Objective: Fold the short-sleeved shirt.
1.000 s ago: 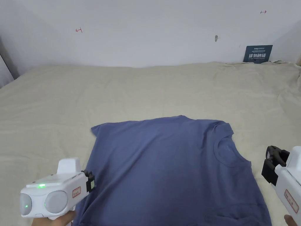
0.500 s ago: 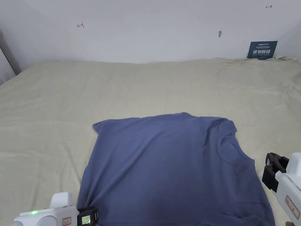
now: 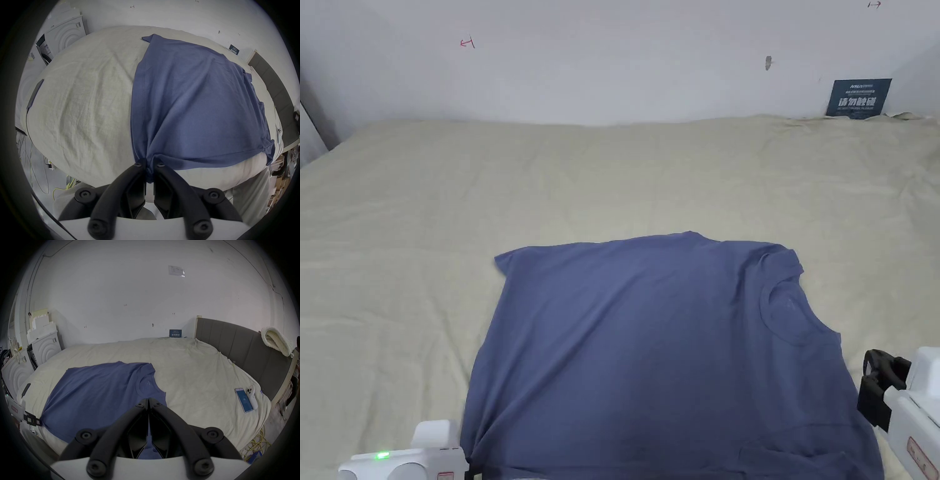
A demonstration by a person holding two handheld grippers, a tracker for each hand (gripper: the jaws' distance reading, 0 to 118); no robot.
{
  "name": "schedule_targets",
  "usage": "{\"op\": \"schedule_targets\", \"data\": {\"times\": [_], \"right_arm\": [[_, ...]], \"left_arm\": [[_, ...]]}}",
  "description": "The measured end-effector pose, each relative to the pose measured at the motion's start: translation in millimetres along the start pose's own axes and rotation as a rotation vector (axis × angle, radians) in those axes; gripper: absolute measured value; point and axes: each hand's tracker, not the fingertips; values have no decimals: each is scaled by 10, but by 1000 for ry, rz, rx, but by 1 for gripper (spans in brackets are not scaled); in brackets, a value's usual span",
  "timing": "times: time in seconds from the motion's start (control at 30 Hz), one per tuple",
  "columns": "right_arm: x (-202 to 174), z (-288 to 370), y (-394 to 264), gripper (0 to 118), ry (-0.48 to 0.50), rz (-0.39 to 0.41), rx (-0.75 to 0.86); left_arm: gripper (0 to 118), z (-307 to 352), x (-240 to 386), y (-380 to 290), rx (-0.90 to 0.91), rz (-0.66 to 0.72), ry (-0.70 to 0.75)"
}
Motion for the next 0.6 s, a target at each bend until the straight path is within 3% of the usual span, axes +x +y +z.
{"op": "schedule_targets", "data": {"times": [0.13, 0.2, 0.23, 0.33, 0.37, 0.6], "right_arm": [[78, -47, -151, 2, 3, 3, -101], [103, -80, -255, 8, 3, 17, -166], [120, -100, -320, 16, 7, 19, -198], [161, -123, -496, 76, 21, 22, -280], [173, -131, -557, 90, 23, 21, -307], [240, -145, -922, 92, 54, -18, -415]], "left_arm": [[5, 111, 33, 15, 36, -8, -20], [5, 161, 56, 33, 49, -15, -19], [5, 187, 62, 44, 58, -15, -22], [5, 242, 73, 61, 80, -12, -28], [5, 258, 81, 64, 87, -14, -27], [5, 300, 110, 62, 99, -24, -33]]}}
